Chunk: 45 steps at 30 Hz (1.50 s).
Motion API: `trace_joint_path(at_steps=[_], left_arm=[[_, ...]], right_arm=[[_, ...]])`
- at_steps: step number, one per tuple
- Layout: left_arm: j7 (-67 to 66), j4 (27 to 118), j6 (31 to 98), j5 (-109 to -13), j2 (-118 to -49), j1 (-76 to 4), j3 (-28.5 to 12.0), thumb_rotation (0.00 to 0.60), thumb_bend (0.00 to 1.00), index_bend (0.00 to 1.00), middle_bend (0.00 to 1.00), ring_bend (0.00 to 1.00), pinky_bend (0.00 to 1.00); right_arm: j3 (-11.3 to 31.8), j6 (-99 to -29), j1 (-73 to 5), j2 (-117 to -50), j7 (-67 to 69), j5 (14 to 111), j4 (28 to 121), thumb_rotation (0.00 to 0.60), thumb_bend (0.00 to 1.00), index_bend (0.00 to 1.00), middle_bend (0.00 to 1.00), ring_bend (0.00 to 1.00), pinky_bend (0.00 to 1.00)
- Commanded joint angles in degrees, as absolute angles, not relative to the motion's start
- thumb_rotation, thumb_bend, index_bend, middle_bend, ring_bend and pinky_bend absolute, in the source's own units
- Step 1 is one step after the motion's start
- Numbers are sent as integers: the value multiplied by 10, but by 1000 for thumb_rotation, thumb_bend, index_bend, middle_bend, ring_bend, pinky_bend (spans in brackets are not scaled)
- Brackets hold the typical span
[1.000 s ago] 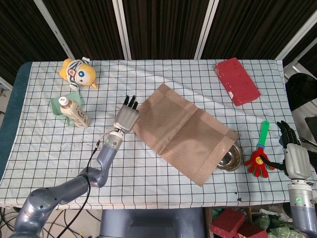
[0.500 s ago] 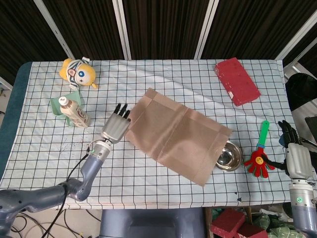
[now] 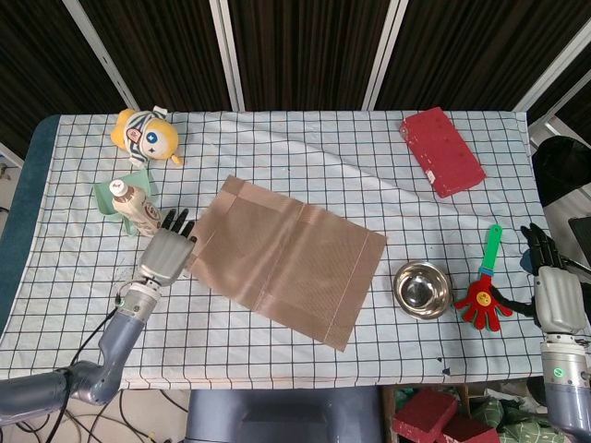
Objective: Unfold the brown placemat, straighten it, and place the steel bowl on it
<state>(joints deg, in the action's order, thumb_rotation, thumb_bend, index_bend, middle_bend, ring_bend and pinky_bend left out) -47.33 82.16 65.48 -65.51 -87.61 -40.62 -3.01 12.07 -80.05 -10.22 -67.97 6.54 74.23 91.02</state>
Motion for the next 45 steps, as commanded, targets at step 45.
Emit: trace_joint_path(at_steps=[45], left_arm=[[-448, 961, 650, -811, -831, -318, 83, 600, 410, 730, 237, 65, 135]], right_arm=[[118, -804, -102, -689, 32, 744, 903, 600, 129, 83, 0, 41, 201]])
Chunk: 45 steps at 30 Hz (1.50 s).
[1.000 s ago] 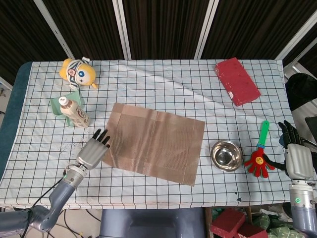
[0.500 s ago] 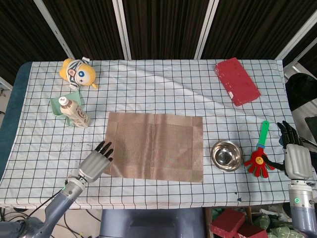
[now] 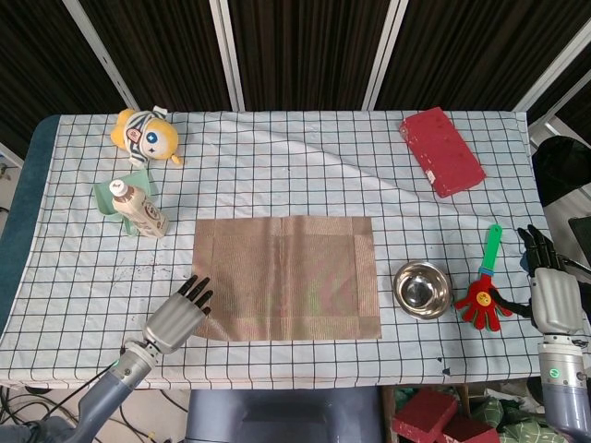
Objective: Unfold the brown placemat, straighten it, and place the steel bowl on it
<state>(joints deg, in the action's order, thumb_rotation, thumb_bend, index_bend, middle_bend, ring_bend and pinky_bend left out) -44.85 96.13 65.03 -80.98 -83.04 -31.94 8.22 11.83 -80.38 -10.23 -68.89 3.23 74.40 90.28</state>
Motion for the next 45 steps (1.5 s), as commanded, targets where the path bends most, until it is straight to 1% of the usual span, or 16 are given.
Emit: trace_joint_path(at_steps=[1, 7, 12, 15, 18, 20, 23, 25, 29, 32, 35, 39, 45], left_arm=[[-447, 961, 649, -812, -831, -316, 83, 600, 410, 730, 237, 65, 134], [-447, 963, 648, -818, -825, -308, 84, 600, 400, 722, 222, 65, 132], [-451, 972, 646, -812, -816, -302, 83, 600, 310, 625, 169, 65, 108], [-450, 979, 648, -809, -805, -297, 83, 600, 224, 518, 128, 59, 91], [-447, 986, 653, -810, -795, -292, 83, 600, 121, 350, 86, 50, 72], [-440, 991, 658, -811, -787, -286, 83, 600, 81, 257, 64, 36, 58], [-428, 1003, 666, -813, -774, -278, 84, 600, 54, 162, 49, 27, 50], [-417, 1011, 677, -820, -766, -270, 85, 600, 51, 126, 44, 26, 49], [-367, 1022, 730, -860, -746, -244, 87, 600, 51, 88, 41, 26, 49], [-331, 1013, 786, -892, -732, -219, 84, 600, 51, 82, 39, 26, 49], [-291, 998, 837, -913, -721, -194, 76, 600, 51, 79, 37, 26, 48], [-221, 970, 892, -920, -712, -164, 63, 600, 51, 75, 34, 26, 49], [-152, 927, 920, -919, -714, -141, 48, 600, 51, 67, 30, 26, 49]], right_arm=[[118, -803, -102, -689, 32, 744, 903, 600, 129, 83, 0, 41, 201], [117, -801, -103, -689, 28, 745, 903, 600, 130, 83, 0, 41, 201], [116, -801, -103, -689, 26, 745, 903, 600, 129, 83, 0, 41, 201], [115, -801, -103, -689, 24, 746, 904, 600, 129, 83, 0, 41, 201], [114, -801, -103, -690, 20, 747, 903, 600, 129, 83, 0, 41, 201], [113, -801, -104, -691, 16, 749, 902, 600, 130, 83, 0, 41, 201], [112, -802, -104, -692, 12, 751, 901, 600, 129, 83, 0, 41, 201], [111, -803, -104, -691, 10, 753, 902, 600, 128, 83, 0, 41, 201], [104, -806, -104, -691, -1, 765, 904, 600, 108, 83, 0, 41, 201], [96, -807, -105, -689, -14, 780, 917, 600, 91, 83, 0, 41, 201], [85, -814, -107, -688, -38, 805, 934, 600, 74, 89, 22, 44, 201], [66, -811, -112, -696, -75, 838, 947, 600, 73, 160, 80, 77, 201], [46, -779, -123, -712, -135, 838, 953, 600, 73, 282, 182, 132, 208]])
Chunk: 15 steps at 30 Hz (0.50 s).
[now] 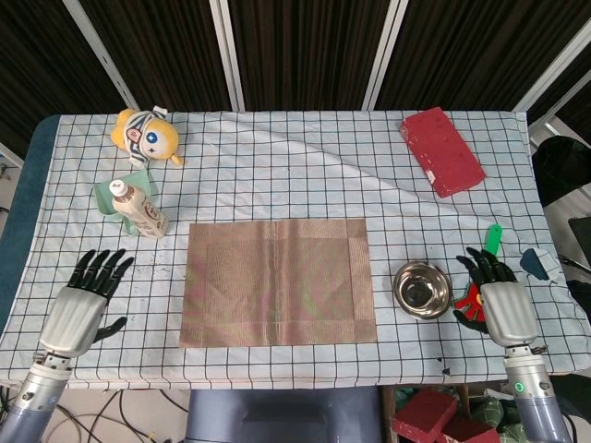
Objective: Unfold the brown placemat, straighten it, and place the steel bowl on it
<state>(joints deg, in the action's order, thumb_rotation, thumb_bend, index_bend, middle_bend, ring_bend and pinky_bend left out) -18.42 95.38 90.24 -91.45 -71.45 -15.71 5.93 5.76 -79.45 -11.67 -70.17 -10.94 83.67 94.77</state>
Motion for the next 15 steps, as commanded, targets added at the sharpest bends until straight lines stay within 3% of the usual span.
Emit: trace_joint_path(at_steps=[1, 15], left_arm=[[-143, 919, 922, -919, -718, -138, 45, 600, 51, 66, 29, 26, 49], [-101, 886, 904, -922, -730, -133, 23, 600, 51, 62, 27, 26, 50]], right_arm=[[43, -775, -124, -715, -143, 838, 954, 600, 73, 288, 188, 135, 210], [38, -742, -140, -785, -218, 812, 923, 600, 91, 344, 245, 182, 212]])
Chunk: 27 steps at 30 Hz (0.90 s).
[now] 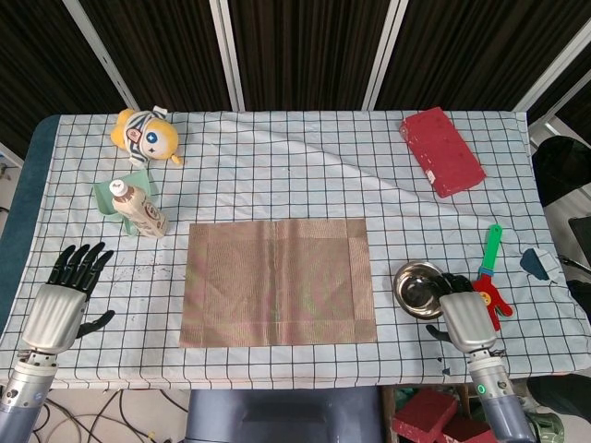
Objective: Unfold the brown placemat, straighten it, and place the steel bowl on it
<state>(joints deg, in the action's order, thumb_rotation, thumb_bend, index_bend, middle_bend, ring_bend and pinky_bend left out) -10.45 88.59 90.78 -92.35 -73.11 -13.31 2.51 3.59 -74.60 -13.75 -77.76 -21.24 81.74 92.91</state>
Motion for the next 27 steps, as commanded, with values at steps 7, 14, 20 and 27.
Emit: trace_joint_path(at_steps=[7, 14, 20, 27], left_arm=[[-93, 887, 887, -919, -729, -133, 16, 600, 51, 64, 27, 26, 50], [-89, 890, 882, -920, -727, -130, 12, 600, 52, 69, 27, 26, 51], [-87, 891, 877, -921, -728, -129, 9, 600, 52, 71, 27, 27, 51], [-81, 892, 870, -922, -726, -128, 5, 600, 53, 76, 28, 26, 51]], right_arm=[[37, -729, -147, -806, -232, 798, 908, 600, 111, 363, 253, 181, 212], [39, -714, -157, -826, -237, 789, 887, 600, 150, 411, 309, 212, 218], [42, -703, -168, -845, -241, 785, 865, 600, 220, 476, 389, 269, 231], [44, -696, -178, -859, -234, 785, 844, 600, 410, 614, 498, 361, 292]])
